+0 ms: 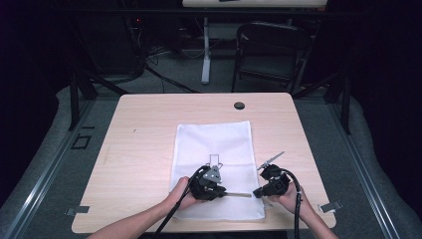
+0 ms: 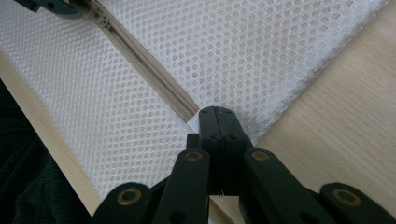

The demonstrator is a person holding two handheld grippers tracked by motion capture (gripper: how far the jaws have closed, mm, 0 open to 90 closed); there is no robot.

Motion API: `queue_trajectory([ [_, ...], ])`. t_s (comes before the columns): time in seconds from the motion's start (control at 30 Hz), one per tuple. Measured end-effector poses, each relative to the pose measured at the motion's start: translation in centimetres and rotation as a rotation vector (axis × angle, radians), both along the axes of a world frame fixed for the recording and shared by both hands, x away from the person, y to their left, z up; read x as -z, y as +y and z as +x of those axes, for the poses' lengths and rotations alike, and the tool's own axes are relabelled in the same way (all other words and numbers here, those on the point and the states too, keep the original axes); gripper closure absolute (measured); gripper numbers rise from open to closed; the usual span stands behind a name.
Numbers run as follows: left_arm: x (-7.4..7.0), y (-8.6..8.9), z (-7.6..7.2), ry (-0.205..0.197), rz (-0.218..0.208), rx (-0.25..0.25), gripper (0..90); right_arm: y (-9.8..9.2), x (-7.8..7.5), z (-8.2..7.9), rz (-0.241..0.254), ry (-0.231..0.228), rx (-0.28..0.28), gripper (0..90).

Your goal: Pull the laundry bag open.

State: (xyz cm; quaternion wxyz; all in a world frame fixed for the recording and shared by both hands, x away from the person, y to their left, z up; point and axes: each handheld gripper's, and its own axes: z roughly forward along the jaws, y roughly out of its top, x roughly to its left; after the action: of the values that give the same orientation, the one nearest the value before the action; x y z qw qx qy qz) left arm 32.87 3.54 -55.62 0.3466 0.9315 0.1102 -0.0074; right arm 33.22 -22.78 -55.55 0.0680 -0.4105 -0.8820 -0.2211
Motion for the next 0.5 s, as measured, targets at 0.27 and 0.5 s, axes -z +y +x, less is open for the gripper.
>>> queue_trajectory([
  [0.27,-0.1,0.7,0.1,0.002,0.003,-0.003,82.4,0.0,0.0,0.0,0.002,-0.001,-0.001,90.0],
  [0.5,-0.1,1.1,0.0,0.002,0.001,0.000,82.4,0.0,0.0,0.0,0.001,0.000,0.000,90.0],
])
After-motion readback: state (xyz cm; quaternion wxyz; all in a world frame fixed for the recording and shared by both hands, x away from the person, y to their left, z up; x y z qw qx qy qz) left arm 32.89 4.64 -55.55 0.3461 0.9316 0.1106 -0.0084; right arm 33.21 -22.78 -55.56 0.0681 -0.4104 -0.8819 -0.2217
